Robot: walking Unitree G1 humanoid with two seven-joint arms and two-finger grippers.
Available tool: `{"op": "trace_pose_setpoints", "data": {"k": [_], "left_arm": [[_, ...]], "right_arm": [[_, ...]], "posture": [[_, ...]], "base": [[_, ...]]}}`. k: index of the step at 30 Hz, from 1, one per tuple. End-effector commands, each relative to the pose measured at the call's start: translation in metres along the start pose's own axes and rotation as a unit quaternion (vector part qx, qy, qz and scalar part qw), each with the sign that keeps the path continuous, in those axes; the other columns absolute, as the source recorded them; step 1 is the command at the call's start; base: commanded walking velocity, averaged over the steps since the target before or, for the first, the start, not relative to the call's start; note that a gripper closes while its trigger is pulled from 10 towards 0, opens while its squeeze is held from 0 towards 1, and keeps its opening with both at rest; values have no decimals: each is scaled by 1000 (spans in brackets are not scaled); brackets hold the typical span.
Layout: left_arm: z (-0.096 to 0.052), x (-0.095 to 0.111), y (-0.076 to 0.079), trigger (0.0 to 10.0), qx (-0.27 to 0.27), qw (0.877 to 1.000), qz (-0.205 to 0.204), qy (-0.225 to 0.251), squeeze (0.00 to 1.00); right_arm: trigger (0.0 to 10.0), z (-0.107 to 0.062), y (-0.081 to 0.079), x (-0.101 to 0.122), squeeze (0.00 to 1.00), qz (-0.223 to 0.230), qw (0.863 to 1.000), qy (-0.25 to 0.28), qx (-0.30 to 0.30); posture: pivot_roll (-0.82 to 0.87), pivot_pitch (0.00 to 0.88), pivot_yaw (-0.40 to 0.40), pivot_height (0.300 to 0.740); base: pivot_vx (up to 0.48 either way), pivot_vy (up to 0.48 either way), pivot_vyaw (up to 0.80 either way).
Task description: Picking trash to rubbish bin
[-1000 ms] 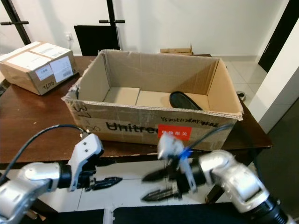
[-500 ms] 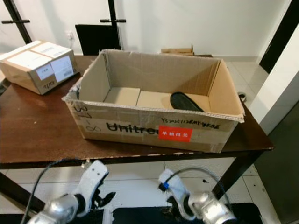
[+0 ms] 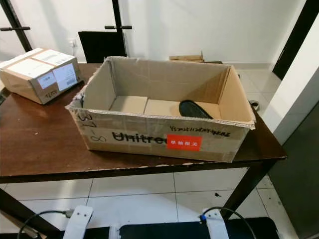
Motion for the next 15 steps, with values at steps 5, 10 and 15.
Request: {"op": "trace_pose_setpoints", "data": {"k": [5, 10, 15], "left_arm": [[8, 9, 4, 10000, 10, 1000, -14, 15, 0], [12, 24, 5, 10000, 18, 998, -34, 40, 0], [15, 28, 14, 10000, 10, 999, -26, 47, 0]], "right_arm": [[10000, 3, -3, -5, 0, 71, 997, 18, -15], [10000, 5, -6, -1, 0, 66, 997, 26, -20], [10000, 5, -8, 2, 0, 52, 998, 30, -18]], "posture": [[-32, 78, 4, 740], [-29, 84, 0, 740], [-30, 92, -3, 740]], "base": [[-357, 0, 0], [-399, 0, 0], [-400, 0, 0]]}}
Point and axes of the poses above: a point about 5 cm out from each wrist's last joint towards the gripper, its own z axis pointing out of the wrist towards the gripper, its own x axis along the axis of the wrist's last joint, y = z × x, the point moved 2 cm from there along z, pointing out of the wrist towards the gripper, and after that the axes turned 11 degrees about z, right-handed, at the moved point
